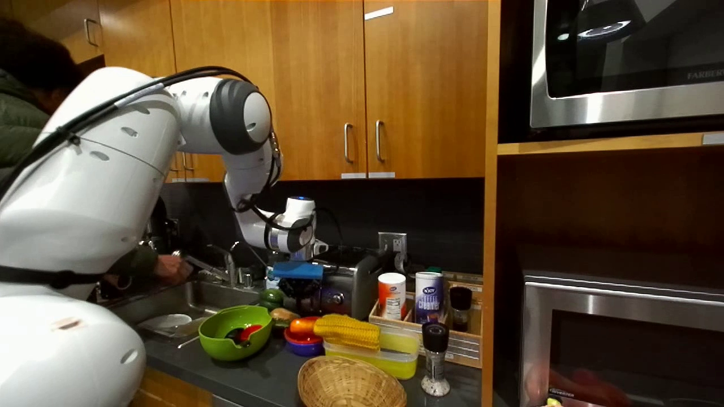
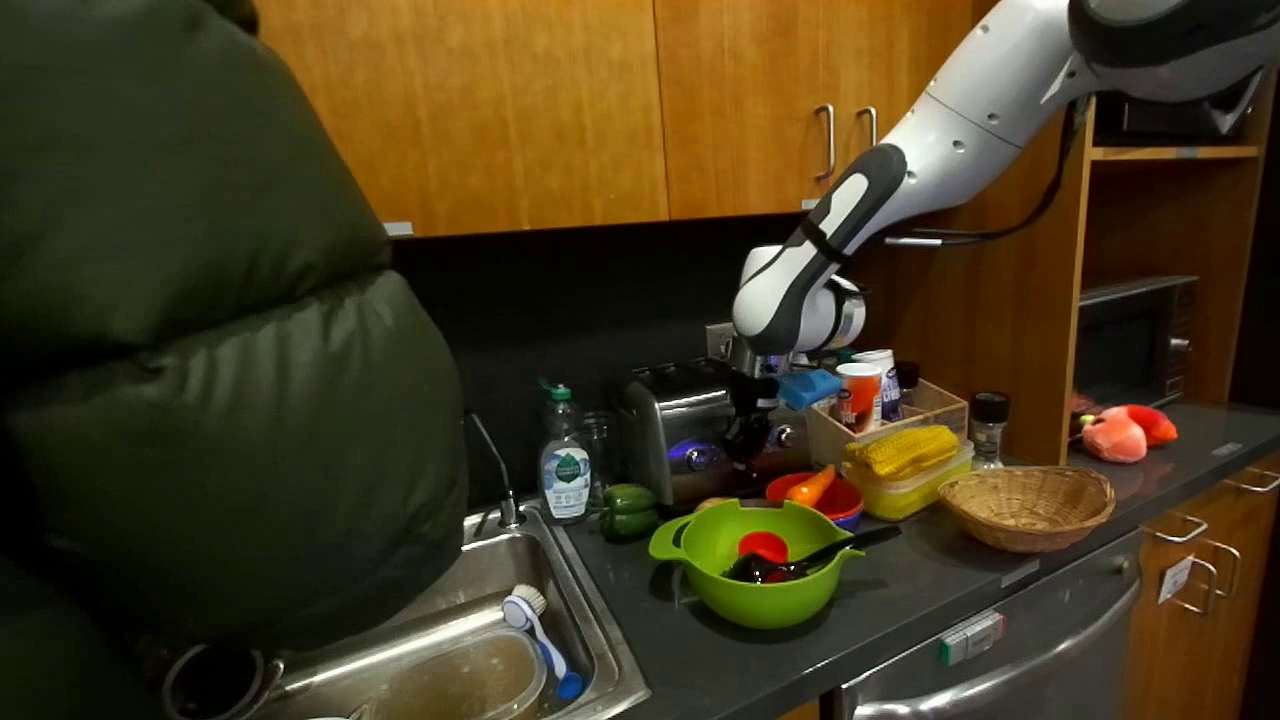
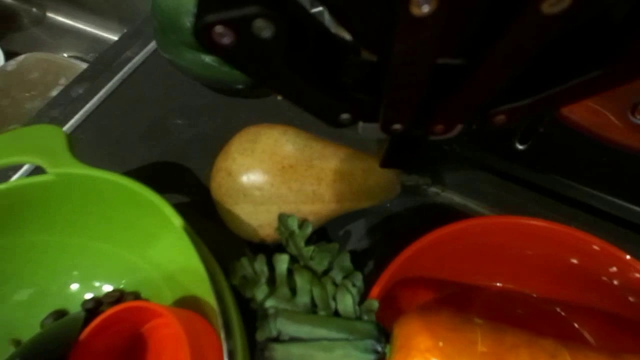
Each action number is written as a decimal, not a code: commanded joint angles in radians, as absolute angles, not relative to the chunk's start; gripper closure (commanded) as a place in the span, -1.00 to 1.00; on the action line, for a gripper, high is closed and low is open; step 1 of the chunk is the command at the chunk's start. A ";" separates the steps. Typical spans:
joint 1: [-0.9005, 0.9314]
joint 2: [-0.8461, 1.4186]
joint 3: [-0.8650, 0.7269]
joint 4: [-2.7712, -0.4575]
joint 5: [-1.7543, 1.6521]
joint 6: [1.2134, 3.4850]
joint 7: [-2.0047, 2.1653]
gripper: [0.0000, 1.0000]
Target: Push the right lever on the toaster downwards.
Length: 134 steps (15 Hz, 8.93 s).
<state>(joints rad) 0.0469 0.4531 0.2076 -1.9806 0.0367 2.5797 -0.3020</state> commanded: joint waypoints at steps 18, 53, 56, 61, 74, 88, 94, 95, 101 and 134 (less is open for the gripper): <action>0.101 0.191 0.122 -2.135 -0.160 2.707 -0.246 1.00; 0.146 0.427 0.046 -1.908 -0.095 2.561 0.206 1.00; 0.145 0.438 0.046 -1.907 -0.086 2.563 0.208 1.00; 0.142 0.461 0.045 -1.905 -0.061 2.564 0.207 1.00; 0.134 0.543 0.048 -1.889 -0.026 2.582 0.194 1.00; 0.088 0.629 0.068 -1.821 0.089 2.542 0.124 1.00; 0.089 0.669 0.059 -1.767 0.092 2.475 0.131 1.00; 0.090 0.674 0.058 -1.760 0.090 2.465 0.133 1.00; 0.096 0.686 0.052 -1.729 0.083 2.422 0.144 1.00; 0.226 0.289 0.041 -2.231 -0.163 2.705 0.142 1.00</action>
<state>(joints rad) 0.1970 0.3822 0.0413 -2.1534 -0.1225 2.7259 0.1424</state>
